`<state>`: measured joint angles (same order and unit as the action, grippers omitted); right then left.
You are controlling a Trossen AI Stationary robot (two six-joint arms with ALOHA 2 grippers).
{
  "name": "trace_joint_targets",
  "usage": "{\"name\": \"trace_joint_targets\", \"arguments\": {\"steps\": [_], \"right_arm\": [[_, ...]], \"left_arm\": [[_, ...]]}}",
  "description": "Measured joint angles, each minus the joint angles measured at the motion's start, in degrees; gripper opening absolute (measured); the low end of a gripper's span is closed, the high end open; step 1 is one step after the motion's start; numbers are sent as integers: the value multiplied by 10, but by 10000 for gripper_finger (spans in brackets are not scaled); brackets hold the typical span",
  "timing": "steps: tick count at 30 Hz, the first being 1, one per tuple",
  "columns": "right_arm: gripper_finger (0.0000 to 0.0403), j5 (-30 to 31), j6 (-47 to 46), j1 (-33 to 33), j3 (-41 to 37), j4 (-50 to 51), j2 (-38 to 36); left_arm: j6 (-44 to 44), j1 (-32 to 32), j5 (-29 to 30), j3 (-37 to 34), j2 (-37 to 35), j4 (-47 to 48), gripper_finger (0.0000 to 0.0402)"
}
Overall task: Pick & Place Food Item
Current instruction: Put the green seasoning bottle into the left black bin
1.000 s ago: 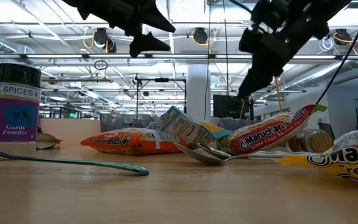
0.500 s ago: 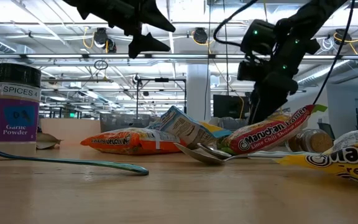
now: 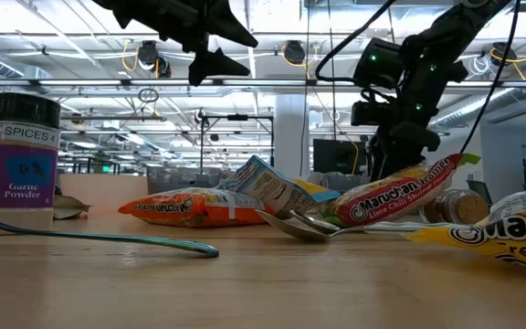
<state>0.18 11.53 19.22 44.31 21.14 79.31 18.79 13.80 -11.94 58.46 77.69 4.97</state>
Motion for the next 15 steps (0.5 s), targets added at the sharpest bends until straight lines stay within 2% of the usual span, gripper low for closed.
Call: {"name": "trace_joint_targets", "arguments": {"steps": [5,15], "right_arm": [[254,1,57,0,0,26,0],[254,13,105,0,0,9,14]], "left_arm": [[0,0,0,0,0,0,271],[0,0,0,0,0,0,271]]}}
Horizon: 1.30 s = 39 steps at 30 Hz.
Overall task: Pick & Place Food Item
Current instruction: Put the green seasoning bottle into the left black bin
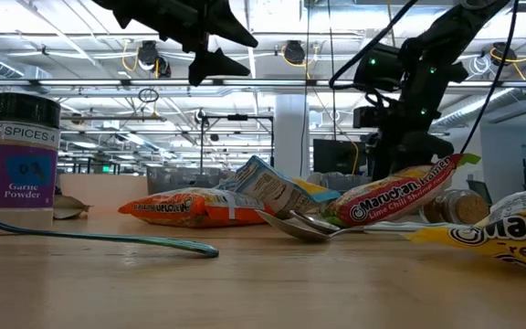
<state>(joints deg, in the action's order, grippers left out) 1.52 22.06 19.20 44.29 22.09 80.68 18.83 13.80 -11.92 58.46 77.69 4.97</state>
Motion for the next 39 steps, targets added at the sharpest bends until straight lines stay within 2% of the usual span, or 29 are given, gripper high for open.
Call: {"name": "trace_joint_targets", "arguments": {"steps": [9,17,24,33,39], "right_arm": [[254,0,-14,0,0,-13,55],[250,2,-18,0,0,-17,51],[198,2,-19,0,0,-16,52],[198,2,-45,0,0,-17,51],[198,0,-75,0,-1,-11,19]], "left_arm": [[20,0,-1,0,0,7,271],[21,0,-1,0,0,36,271],[19,0,0,0,0,36,271],[19,0,0,0,0,36,271],[19,0,0,0,0,36,271]]}}
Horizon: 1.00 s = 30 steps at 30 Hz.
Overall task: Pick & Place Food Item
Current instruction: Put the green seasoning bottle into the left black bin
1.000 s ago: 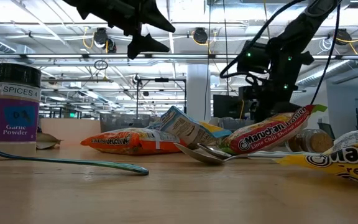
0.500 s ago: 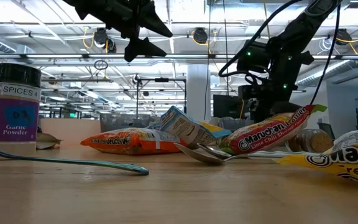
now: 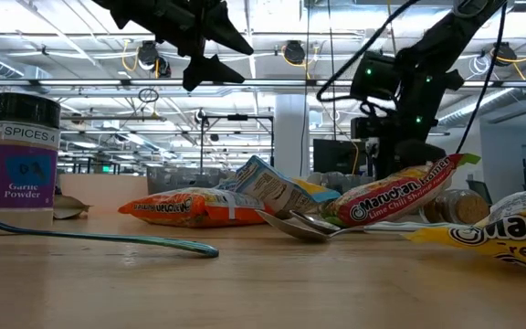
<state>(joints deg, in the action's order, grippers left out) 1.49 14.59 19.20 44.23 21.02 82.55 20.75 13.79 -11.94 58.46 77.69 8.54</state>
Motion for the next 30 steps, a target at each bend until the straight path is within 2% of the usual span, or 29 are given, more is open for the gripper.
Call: {"name": "trace_joint_targets", "arguments": {"steps": [7,14,19,30], "right_arm": [[198,0,-19,0,7,16,-83],[198,-20,-48,-1,75,47,-142],[198,-62,-71,-2,144,46,-142],[198,-93,-64,-20,258,117,-106]], "left_arm": [[-7,0,0,0,0,0,271],[-10,0,20,0,0,-4,271],[-10,1,21,0,0,-25,271],[-28,19,20,18,0,-10,271]]}}
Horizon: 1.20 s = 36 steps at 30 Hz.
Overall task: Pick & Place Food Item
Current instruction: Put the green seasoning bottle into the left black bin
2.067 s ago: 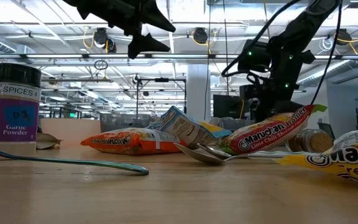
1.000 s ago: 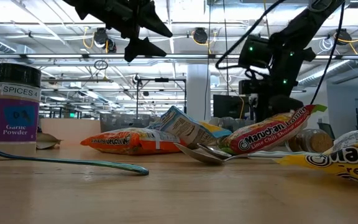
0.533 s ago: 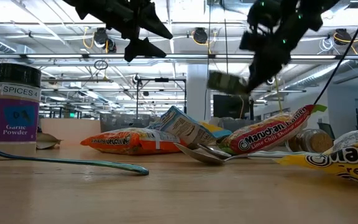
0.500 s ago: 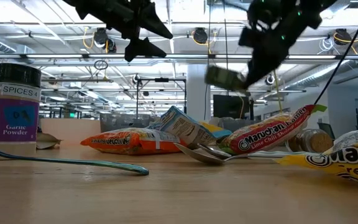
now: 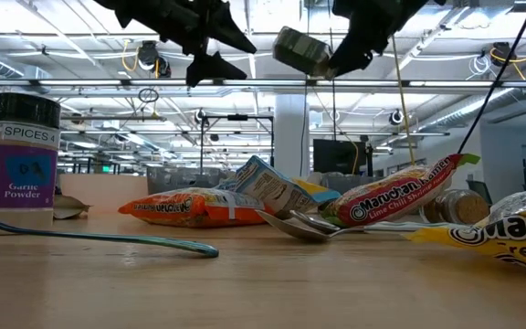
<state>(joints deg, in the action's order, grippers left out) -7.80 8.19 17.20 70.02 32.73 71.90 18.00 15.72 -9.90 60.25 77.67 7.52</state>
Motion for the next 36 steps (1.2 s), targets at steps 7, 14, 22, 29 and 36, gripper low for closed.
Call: {"name": "trace_joint_targets", "arguments": {"steps": [7,14,22,29,36], "right_arm": [[198,0,2,-22,34,59,25],[198,0,4,-40,49,48,48],[198,0,0,-42,50,65,59],[198,0,0,-51,50,54,58],[198,1,3,-70,50,48,58]], "left_arm": [[-122,4,44,116,0,136,271],[-168,-9,51,255,50,272,271],[-199,-47,18,374,137,328,271],[-238,-67,16,433,194,381,271],[-241,-68,11,442,215,395,271]]}}
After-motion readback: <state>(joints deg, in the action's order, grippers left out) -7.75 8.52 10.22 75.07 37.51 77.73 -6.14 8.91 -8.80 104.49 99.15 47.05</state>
